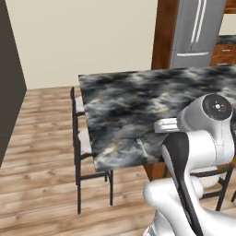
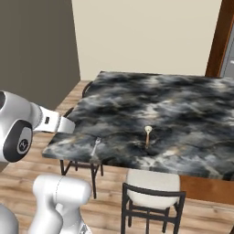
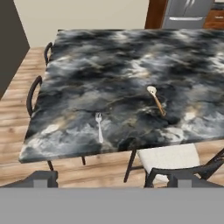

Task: Pick up the metallic utensils from the counter and place them in the open drawer. Make sure not to pick up any wooden utensils.

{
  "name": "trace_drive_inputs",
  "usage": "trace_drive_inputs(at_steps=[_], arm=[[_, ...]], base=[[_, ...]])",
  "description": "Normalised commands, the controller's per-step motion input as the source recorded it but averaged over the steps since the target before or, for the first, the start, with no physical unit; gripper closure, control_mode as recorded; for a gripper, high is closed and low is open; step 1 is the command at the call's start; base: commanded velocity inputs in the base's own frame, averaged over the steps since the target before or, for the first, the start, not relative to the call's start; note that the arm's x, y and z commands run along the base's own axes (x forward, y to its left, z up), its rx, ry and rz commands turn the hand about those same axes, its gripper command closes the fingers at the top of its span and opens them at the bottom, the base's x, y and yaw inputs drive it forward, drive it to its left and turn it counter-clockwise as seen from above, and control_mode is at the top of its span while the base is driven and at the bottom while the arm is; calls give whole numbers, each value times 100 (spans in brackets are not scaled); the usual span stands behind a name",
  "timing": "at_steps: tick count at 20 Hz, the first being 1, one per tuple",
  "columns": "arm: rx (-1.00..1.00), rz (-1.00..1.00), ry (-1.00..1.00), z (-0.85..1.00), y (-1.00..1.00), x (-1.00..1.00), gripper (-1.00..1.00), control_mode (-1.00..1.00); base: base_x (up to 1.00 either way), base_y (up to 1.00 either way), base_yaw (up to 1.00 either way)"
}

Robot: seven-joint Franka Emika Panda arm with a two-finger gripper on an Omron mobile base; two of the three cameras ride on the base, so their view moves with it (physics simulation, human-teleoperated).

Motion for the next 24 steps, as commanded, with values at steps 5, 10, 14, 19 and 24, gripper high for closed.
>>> trace_drive_inputs(at_steps=[5, 10, 14, 19, 24], arm=[[0, 0, 0, 0, 0, 0, -100, 100], [0, 0, 0, 0, 0, 0, -100, 100], [0, 0, 0, 0, 0, 0, -100, 100], [6, 0, 12, -27, 0, 18, -100, -100], [9, 0, 48, -75, 0, 44, -100, -100]], base=[[69, 19, 4], [38, 0, 7], [51, 1, 2], [19, 0, 0], [0, 0, 0]])
